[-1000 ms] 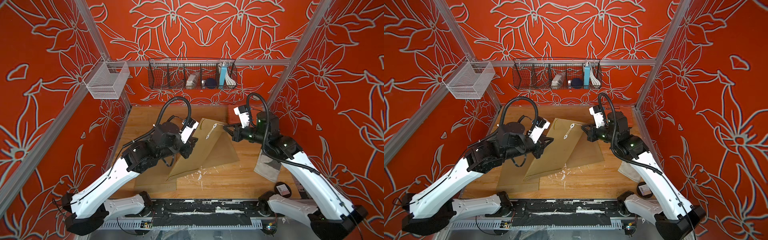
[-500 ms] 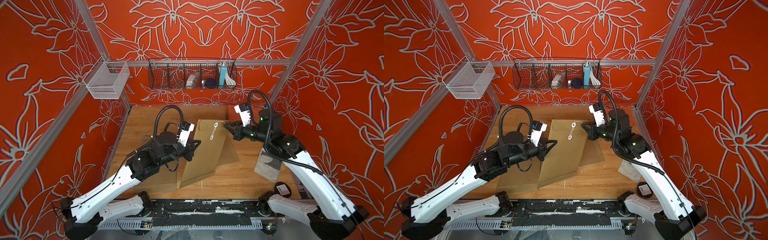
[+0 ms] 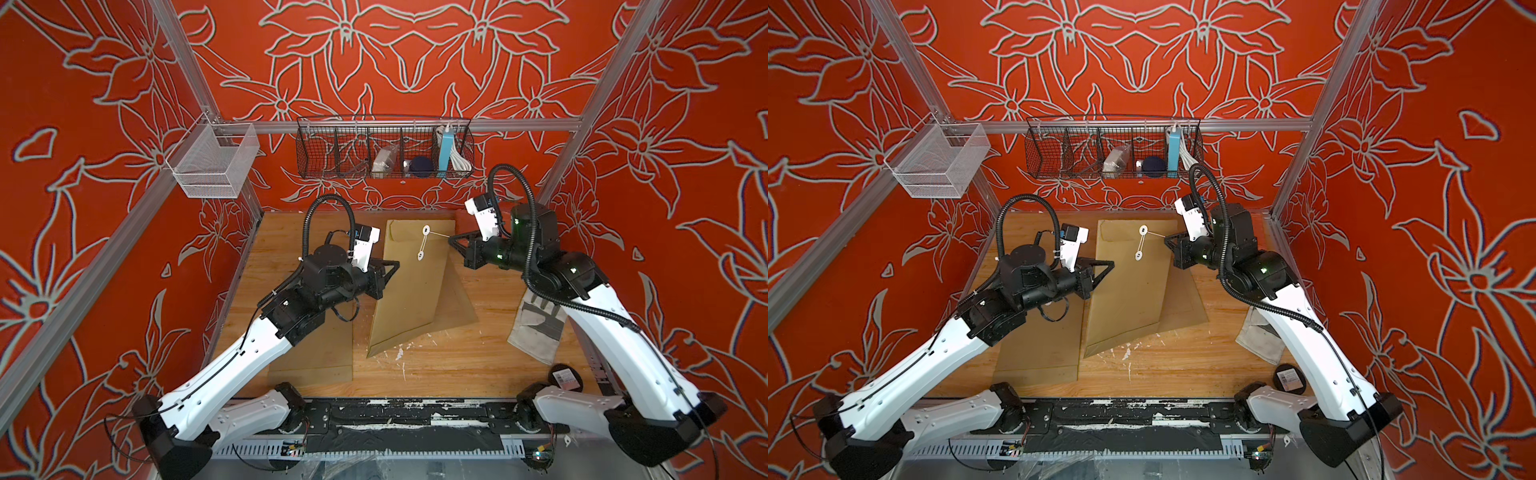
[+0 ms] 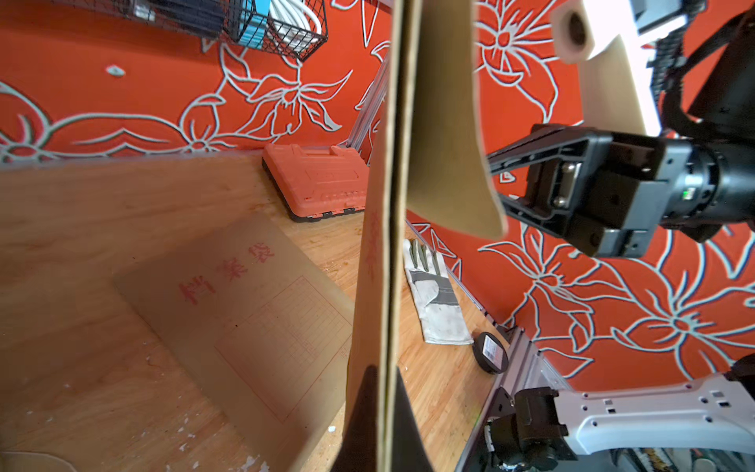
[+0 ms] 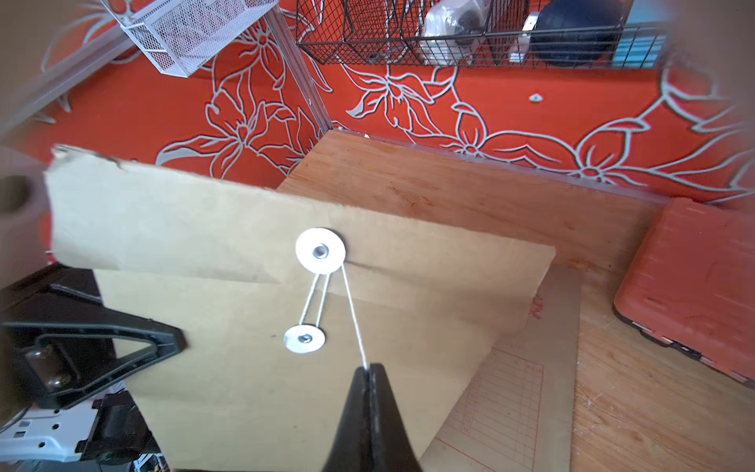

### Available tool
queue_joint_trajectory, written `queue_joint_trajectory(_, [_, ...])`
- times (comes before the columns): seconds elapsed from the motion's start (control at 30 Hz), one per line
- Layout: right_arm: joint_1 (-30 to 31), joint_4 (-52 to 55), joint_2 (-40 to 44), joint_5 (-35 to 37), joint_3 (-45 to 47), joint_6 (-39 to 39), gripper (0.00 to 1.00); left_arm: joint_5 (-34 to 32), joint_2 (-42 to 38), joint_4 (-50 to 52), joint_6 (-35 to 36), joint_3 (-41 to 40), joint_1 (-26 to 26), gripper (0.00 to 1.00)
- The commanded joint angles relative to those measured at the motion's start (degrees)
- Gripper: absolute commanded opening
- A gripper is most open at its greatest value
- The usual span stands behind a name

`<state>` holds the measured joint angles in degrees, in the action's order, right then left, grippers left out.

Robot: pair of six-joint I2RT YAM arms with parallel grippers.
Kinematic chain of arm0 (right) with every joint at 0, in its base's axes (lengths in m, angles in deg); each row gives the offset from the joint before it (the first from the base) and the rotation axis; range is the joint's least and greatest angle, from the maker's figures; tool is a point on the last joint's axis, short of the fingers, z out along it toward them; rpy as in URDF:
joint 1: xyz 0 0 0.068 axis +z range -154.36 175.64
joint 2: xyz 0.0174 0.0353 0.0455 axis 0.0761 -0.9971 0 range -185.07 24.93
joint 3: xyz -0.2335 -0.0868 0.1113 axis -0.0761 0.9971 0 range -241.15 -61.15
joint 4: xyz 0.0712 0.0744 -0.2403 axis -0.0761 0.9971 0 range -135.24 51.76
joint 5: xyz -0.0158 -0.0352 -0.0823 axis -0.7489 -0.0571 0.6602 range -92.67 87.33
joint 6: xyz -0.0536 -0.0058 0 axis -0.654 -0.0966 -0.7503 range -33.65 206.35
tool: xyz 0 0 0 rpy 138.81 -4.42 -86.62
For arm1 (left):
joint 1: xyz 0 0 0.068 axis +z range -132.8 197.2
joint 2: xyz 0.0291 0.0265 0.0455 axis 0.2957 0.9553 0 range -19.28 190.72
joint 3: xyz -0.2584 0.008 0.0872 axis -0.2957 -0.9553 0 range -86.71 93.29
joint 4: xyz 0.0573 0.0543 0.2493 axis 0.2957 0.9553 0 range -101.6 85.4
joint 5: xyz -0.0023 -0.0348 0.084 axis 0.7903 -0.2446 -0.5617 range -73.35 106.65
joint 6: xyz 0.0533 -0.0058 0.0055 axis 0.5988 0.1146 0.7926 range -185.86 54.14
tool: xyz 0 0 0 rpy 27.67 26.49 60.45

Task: Open the file bag

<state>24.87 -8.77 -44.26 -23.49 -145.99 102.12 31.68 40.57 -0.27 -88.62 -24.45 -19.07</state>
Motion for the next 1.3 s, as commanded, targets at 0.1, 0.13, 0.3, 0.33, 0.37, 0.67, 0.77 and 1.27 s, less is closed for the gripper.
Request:
queue_joint_trajectory(0.1, [-0.1,2.9,-2.9,-2.8,-3.3,-2.7,0.0,10.7,0.3,-5.1,-1.1,3.3,3.7,0.0])
queue_joint_trajectory(0.13, [-0.1,2.8,-3.2,-3.7,-3.5,-2.7,0.0,11.0,0.3,-5.2,-1.0,3.4,4.0,0.0])
queue_joint_trajectory(0.3, [-0.1,2.4,-4.3,-7.8,-4.3,-2.7,0.0,11.2,0.3,-5.4,-0.6,3.3,4.9,0.0])
queue_joint_trajectory(0.33, [-0.1,2.3,-4.4,-8.5,-4.5,-2.7,0.0,11.3,0.2,-5.6,-0.6,3.2,4.9,0.0])
queue_joint_trajectory(0.37, [-0.1,2.1,-4.5,-9.2,-4.7,-2.6,0.0,11.2,0.2,-5.7,-0.7,3.2,5.0,0.0])
queue_joint_trajectory(0.67, [0.0,-0.1,-4.9,-16.2,-3.9,-0.4,0.0,11.1,-0.1,-6.0,-0.8,3.1,5.0,0.0])
queue_joint_trajectory(0.77, [0.0,-0.4,-5.0,-17.4,-3.6,-0.1,0.0,11.0,-0.2,-5.9,-0.8,3.2,4.9,0.0])
queue_joint_trajectory(1.27, [0.6,-0.8,-6.1,-23.9,-2.5,-0.2,0.0,10.7,0.1,-4.8,-0.4,3.7,5.0,0.0])
